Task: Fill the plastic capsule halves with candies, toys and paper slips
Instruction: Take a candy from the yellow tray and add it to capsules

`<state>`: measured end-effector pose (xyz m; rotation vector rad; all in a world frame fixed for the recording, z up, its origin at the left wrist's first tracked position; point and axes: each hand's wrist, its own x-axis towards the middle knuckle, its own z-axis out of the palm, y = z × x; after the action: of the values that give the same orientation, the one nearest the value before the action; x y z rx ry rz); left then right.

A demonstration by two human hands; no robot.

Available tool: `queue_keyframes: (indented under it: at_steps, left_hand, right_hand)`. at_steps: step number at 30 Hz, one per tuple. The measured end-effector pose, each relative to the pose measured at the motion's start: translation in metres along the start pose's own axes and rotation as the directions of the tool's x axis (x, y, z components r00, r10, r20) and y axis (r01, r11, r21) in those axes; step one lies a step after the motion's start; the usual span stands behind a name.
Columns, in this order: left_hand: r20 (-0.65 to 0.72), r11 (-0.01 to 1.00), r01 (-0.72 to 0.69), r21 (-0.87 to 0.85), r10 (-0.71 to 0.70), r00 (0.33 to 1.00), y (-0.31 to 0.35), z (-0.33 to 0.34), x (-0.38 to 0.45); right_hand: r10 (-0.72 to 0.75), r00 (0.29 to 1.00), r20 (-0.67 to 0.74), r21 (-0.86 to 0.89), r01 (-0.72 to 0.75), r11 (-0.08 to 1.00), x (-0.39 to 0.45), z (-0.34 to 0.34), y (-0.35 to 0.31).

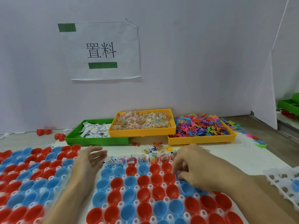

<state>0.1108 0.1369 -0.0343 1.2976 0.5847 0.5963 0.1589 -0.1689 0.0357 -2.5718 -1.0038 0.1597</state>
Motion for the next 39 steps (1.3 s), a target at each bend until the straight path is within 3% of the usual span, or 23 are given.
queue_keyframes:
  at_steps: [8,13,17,20,22,26,33,39]
  left_hand:
    - [0.001,1.0,-0.001,0.0,0.001,1.0,0.0,0.0,0.0]
    - [0.008,1.0,0.0,-0.009,0.0,1.0,0.001,0.0,-0.001]
    - [0.008,1.0,0.002,-0.008,-0.002,1.0,0.001,0.001,-0.001]
    - [0.012,1.0,0.002,-0.007,-0.002,1.0,0.0,0.0,-0.001]
    - [0.019,1.0,-0.002,-0.001,0.002,1.0,0.0,0.0,-0.001]
    - [0.02,1.0,-0.006,0.005,0.006,1.0,0.0,0.0,-0.002]
    - [0.032,0.999,-0.019,0.027,0.018,0.999,0.0,0.001,-0.003]
    - [0.03,1.0,-0.006,0.01,0.006,1.0,0.002,0.003,-0.004]
  right_hand:
    - [0.021,1.0,0.009,0.001,-0.021,1.0,0.003,-0.002,0.001]
    - [-0.037,0.999,-0.019,0.061,0.038,0.997,0.001,-0.005,0.007]
    - [-0.07,0.966,-0.25,0.11,0.1,0.989,-0.001,-0.019,0.019]
    - [0.005,0.896,-0.445,0.171,0.079,0.982,0.001,-0.026,0.039]
    - [0.08,0.872,-0.483,0.168,0.003,0.986,0.004,-0.025,0.055]
    - [0.213,0.861,-0.462,0.159,-0.155,0.975,0.012,-0.015,0.082]
    - [0.341,0.85,-0.402,0.165,-0.299,0.94,0.016,0.001,0.105]
    - [0.422,0.856,-0.298,0.053,-0.427,0.903,0.017,0.015,0.11]
